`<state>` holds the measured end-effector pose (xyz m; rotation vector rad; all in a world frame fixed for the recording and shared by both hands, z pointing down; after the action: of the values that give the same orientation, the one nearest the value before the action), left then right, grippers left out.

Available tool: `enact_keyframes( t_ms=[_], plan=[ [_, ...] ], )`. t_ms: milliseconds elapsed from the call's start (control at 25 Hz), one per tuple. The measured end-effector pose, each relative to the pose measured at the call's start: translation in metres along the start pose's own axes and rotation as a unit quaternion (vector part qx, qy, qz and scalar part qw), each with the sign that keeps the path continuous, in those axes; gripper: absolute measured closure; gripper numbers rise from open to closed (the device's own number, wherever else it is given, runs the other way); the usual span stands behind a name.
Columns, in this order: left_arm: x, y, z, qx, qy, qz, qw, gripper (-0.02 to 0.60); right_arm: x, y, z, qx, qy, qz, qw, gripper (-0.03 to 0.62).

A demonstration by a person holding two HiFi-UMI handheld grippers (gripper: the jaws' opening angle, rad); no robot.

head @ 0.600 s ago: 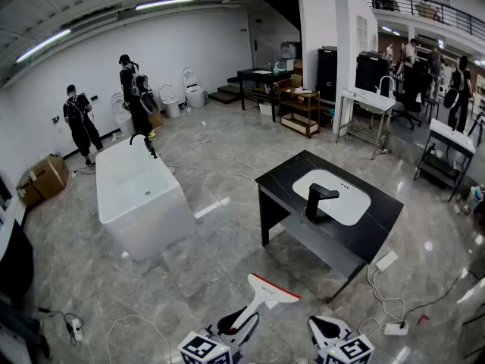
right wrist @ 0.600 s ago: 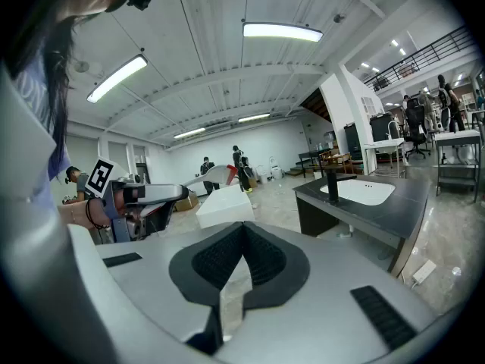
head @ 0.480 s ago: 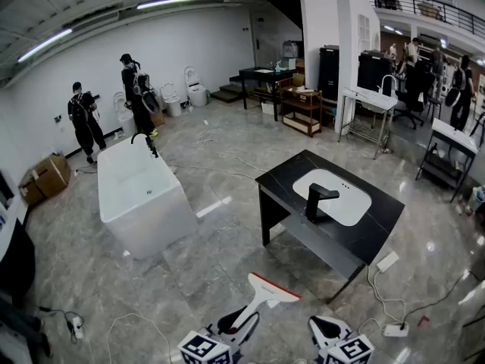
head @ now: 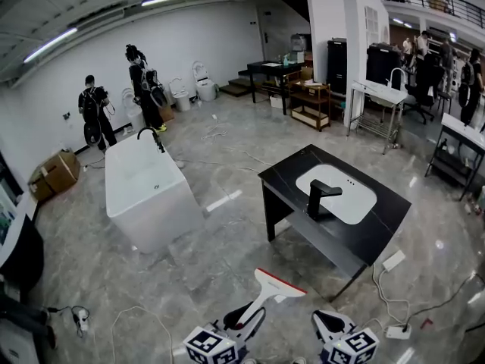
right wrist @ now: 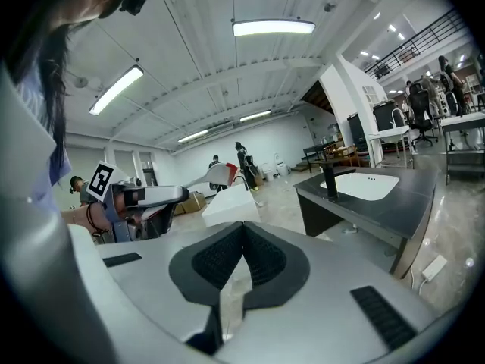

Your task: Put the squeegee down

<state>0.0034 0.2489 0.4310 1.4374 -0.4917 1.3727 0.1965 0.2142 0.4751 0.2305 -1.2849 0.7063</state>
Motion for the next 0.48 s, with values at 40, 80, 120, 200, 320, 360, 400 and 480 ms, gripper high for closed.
enact_keyframes(
  t_ms=[40,80,120,200,320,360,400,480],
  plan=[
    [0.000,-0.003,0.003,-0.001,-0.001,-0.001,1.0000,0.468,0.000,-0.003,0.000,-0.004,0.002,0.001,1.000,0.577],
    [0.000,-0.006,0.005,-0.002,-0.002,-0.001,1.0000,0.468,0.000,-0.005,0.001,-0.009,0.005,0.000,1.000,0.577],
    [-0.001,-0.009,0.006,-0.005,-0.004,-0.001,1.0000,0.468,0.000,-0.006,0.001,-0.014,0.008,-0.003,1.000,0.577],
    [-0.001,-0.011,0.007,-0.014,-0.008,-0.002,0.9999,0.468,0.000,-0.007,0.001,-0.024,0.017,-0.013,0.999,0.577],
    [0.003,-0.014,0.010,-0.028,-0.012,-0.002,0.9995,0.468,0.006,-0.013,0.000,-0.038,0.031,-0.028,0.998,0.577],
    [0.005,-0.016,0.010,-0.032,-0.013,-0.002,0.9994,0.468,0.008,-0.014,-0.001,-0.043,0.032,-0.028,0.998,0.577],
    [0.008,-0.018,0.010,-0.037,-0.014,-0.003,0.9992,0.468,0.010,-0.015,-0.002,-0.049,0.031,-0.026,0.998,0.577],
    [0.012,-0.023,0.008,-0.047,-0.014,-0.005,0.9988,0.468,0.012,-0.017,-0.005,-0.057,0.029,-0.022,0.998,0.577]
  ],
)
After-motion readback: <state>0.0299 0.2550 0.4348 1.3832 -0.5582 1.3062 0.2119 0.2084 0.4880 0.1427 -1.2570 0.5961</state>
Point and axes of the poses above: the fingertips, and each gripper's own axes: z forward along the fingers, y to its left, x out of its underside, the point moved 4 cm from there along -z, backward along the fingers, and after that the axes turned 5 degrees about -z, right-handed, at the moved point
